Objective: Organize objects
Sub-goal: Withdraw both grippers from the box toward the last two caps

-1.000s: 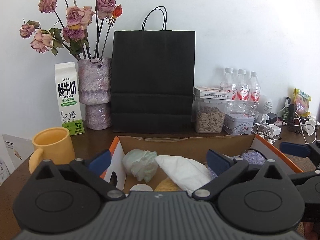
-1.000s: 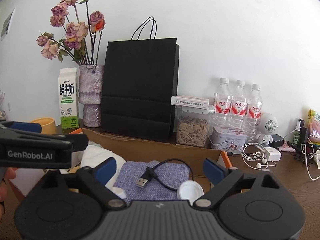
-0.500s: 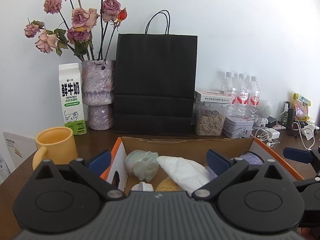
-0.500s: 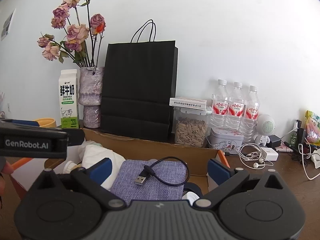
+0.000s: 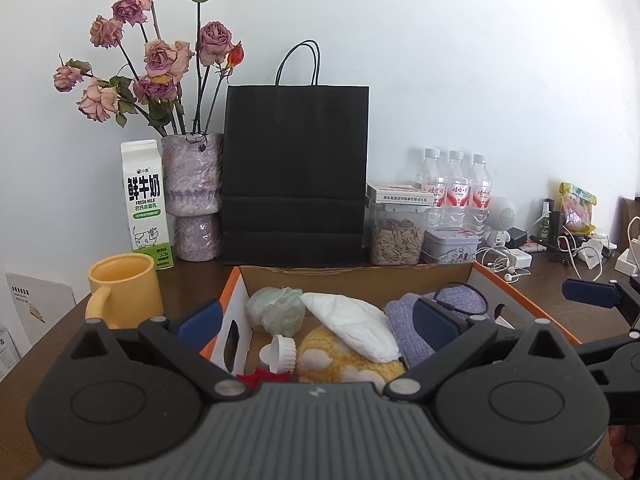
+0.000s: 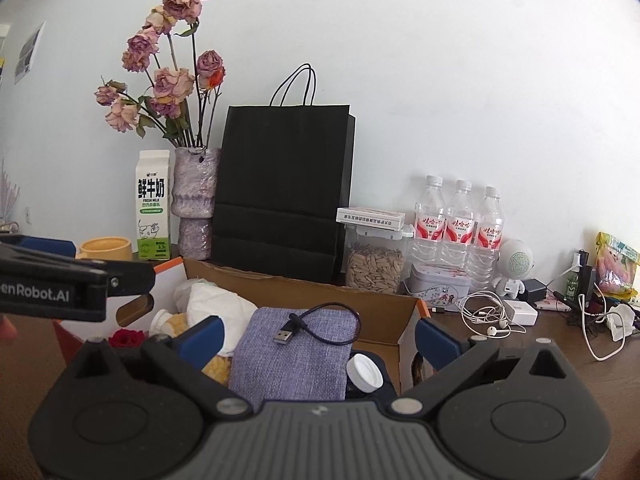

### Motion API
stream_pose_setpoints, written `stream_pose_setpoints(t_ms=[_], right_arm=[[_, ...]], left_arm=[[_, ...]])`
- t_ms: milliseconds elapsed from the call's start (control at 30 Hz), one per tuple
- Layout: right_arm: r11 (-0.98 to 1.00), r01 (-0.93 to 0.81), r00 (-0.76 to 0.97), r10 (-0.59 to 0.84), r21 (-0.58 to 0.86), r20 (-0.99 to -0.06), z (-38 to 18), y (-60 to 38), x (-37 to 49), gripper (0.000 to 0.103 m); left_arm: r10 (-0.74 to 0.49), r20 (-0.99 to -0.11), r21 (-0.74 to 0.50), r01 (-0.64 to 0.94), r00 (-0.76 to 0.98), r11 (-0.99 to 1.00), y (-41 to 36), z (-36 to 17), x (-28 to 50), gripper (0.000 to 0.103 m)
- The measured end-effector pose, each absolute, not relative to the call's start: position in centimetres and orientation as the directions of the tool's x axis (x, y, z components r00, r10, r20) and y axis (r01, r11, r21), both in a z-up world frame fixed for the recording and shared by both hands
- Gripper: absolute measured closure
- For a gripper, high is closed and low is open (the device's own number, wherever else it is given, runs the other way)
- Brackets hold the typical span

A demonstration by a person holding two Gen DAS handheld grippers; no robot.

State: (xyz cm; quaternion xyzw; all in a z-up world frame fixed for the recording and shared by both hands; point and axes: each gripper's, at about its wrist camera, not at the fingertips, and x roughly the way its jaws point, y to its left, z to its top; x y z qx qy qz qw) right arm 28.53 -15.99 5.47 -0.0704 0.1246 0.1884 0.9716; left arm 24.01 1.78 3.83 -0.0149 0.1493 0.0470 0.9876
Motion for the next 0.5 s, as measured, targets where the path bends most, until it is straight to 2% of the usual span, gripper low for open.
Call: stream_pose_setpoints(t_ms=[167,500], right_arm=[[0.912,-0.401,0.886,0.362,-0.087,-0.289,5.0,-16.7,26.5,0.001],[0.905,-0.417,0.858,0.36,-0.087,-0.366,2.8,-17.6,23.8,0.001]], left_arm=[[0.074,-0.309,-0.021,-0.085,0.948,0.996,1.6,3.4,22.4,0.0],[0.075,-0.389,-0.023,-0.091,0.918,0.996,1.5,0.8,20.0,0.0]])
